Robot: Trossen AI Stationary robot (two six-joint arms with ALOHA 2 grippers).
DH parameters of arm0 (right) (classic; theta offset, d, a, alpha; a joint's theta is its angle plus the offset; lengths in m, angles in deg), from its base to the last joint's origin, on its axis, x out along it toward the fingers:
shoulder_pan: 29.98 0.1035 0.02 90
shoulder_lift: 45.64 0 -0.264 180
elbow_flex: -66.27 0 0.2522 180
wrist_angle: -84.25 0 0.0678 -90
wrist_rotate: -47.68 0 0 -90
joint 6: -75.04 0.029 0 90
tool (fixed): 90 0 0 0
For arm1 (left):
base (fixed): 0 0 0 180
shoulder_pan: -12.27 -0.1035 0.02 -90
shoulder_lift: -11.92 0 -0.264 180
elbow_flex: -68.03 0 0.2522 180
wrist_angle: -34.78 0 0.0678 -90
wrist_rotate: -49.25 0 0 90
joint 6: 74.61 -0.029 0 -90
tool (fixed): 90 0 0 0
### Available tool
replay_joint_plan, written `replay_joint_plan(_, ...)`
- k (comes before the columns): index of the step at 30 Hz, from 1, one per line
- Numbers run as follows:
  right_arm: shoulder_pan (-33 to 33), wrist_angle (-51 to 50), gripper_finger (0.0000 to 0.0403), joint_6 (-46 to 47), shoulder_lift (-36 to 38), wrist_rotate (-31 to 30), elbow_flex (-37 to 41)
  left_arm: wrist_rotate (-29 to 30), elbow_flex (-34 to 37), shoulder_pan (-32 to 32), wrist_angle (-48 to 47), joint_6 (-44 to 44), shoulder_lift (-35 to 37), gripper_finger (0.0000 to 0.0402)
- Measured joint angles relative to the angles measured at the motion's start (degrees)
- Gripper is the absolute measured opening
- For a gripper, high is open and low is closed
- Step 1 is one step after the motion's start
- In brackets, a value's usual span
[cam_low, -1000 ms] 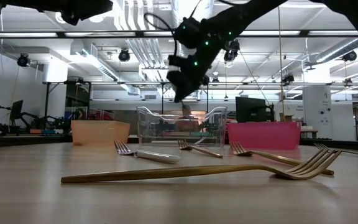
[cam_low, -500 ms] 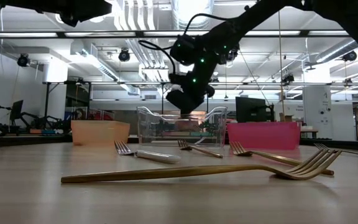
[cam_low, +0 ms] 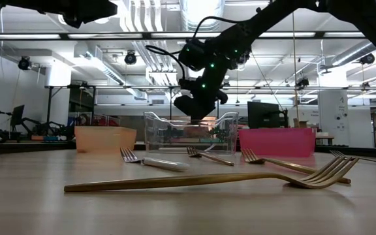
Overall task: Sort silverware by color (type)
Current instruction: Put the white fork into the transparent bin
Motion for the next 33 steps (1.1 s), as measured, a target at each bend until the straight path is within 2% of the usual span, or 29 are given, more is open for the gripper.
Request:
replay_joint_plan(5, -0.15, -0.04, 0.0031, 3.6, -0.24, -0.06, 0.0, -0.01, 0.0, -0.01, -0.02, 0.73, -0.07, 0.0094)
replay_joint_plan(24, -0.13, 0.14, 0.0038, 3.97, -0.24, -0.09, 0.0, -0.02, 0.0, 0.0, 0.0, 0.93, -0.07, 0.0094)
replay_joint_plan(33, -0.11, 0.15, 0.0081, 4.61, -0.24, -0.04, 0.0, -0.02, 0.0, -0.02, 0.0, 0.93, -0.07, 0.0094)
